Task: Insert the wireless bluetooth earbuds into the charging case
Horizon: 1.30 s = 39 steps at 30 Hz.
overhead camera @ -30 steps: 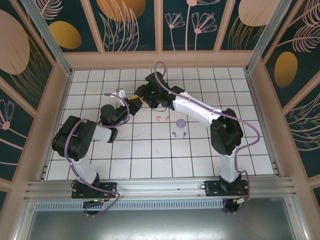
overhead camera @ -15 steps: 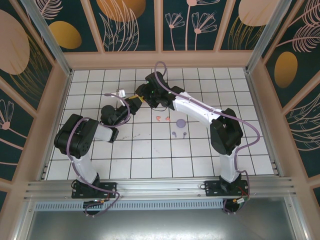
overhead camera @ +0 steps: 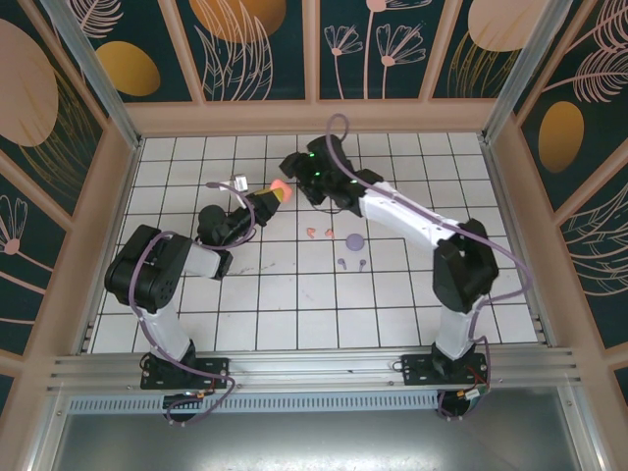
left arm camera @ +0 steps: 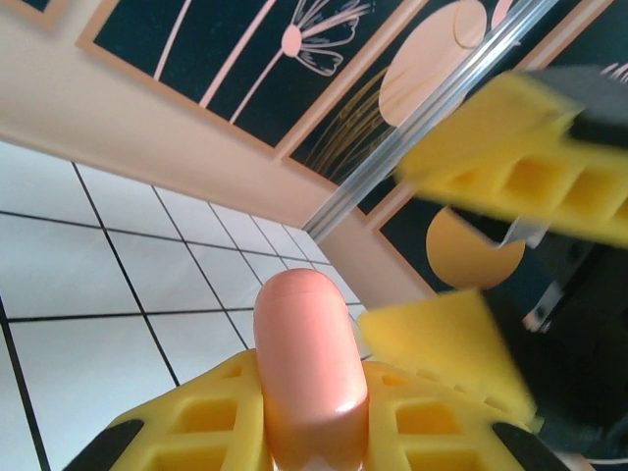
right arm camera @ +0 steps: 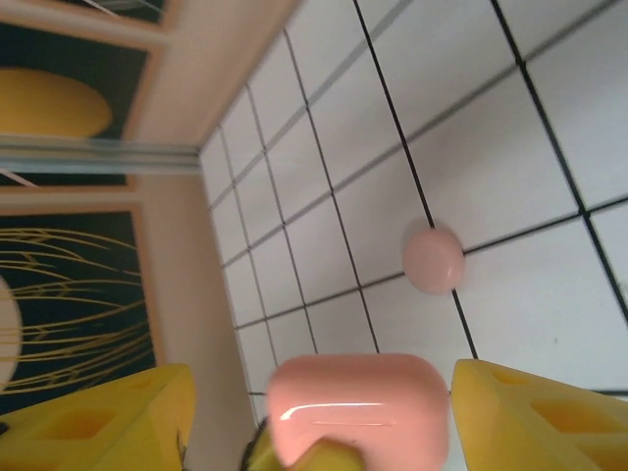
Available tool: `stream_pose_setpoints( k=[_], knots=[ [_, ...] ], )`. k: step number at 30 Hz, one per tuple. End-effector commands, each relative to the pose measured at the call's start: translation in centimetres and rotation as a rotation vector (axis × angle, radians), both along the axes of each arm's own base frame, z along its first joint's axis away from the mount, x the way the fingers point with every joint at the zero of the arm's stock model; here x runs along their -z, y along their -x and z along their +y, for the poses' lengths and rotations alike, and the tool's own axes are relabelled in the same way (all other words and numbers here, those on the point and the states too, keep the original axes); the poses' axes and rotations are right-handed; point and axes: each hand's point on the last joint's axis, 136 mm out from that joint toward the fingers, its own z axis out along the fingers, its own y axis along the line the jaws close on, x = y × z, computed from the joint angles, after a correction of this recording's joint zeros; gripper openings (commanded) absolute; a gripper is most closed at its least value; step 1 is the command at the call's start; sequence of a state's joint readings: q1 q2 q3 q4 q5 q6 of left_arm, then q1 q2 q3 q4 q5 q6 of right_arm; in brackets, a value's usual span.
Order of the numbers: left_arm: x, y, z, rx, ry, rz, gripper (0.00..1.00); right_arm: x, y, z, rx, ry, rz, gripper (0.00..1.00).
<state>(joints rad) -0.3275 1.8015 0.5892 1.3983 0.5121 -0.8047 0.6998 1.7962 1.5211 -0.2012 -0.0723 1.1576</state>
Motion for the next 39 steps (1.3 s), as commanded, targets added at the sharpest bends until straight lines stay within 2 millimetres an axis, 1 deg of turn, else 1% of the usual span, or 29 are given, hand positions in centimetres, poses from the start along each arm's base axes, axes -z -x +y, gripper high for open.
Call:
stream_pose_setpoints(
  k=[1, 2, 3, 7, 8, 9, 11, 13, 17, 19, 20, 21, 26, 39],
  knots=[
    [-2.2, 0.4, -1.3, 0.086, -0.015, -0.058, 0.0, -3.7, -0.1, -2.8, 0.0, -0.014, -0.14, 0.7],
    [-2.5, 0.4, -1.6, 0.108, -0.023, -0.068, 0.0, -3.1, 0.0, -3.9, 0.0, 0.009, -0.144, 0.7],
    [-2.8, 0.4, -1.9, 0.122, -0.031, -0.073, 0.0, -3.2, 0.2, -4.7, 0.0, 0.012, -0.159, 0.7],
    [-4.1, 0.1, -2.9, 0.188, -0.068, -0.099, 0.0, -2.3, 0.8, -8.0, -0.041, 0.046, -0.239, 0.7],
    [-4.4, 0.1, -3.2, 0.207, -0.079, -0.103, 0.0, -2.3, 1.5, -8.1, -0.076, 0.052, -0.267, 0.7],
    [-4.7, 0.1, -3.4, 0.225, -0.089, -0.108, 0.0, -2.2, 1.2, -9.3, -0.081, 0.062, -0.294, 0.69],
    [-5.0, 0.1, -3.8, 0.259, -0.121, -0.112, 0.0, -2.5, 1.6, -10.3, -0.13, 0.096, -0.369, 0.69],
    [-5.2, 0.1, -4.2, 0.29, -0.15, -0.115, 0.0, -2.8, 2.4, -10.4, -0.211, 0.14, -0.461, 0.69],
    [-5.7, 0.1, -4.9, 0.349, -0.189, -0.116, 0.0, -3.7, 4.6, -9.4, -0.387, 0.187, -0.651, 0.69],
    [-5.8, 0.4, -5.2, 0.389, -0.199, -0.109, 0.0, -4.0, 5.7, -8.7, -0.468, 0.186, -0.714, 0.69],
    [-6.6, 0.3, -5.4, 0.404, -0.203, -0.126, 0.0, -3.9, 5.9, -8.5, -0.499, 0.19, -0.733, 0.69],
    [-6.7, 0.3, -5.5, 0.416, -0.208, -0.126, 0.0, -3.9, 6.1, -8.3, -0.523, 0.195, -0.742, 0.69],
    [-7.2, 0.7, -5.8, 0.46, -0.219, -0.13, 0.0, -3.4, 6.1, -7.1, -0.602, 0.179, -0.748, 0.67],
    [-7.3, 1.1, -6.0, 0.494, -0.219, -0.127, 0.0, -3.4, 4.1, -5.0, -0.624, 0.161, -0.741, 0.64]
  ],
)
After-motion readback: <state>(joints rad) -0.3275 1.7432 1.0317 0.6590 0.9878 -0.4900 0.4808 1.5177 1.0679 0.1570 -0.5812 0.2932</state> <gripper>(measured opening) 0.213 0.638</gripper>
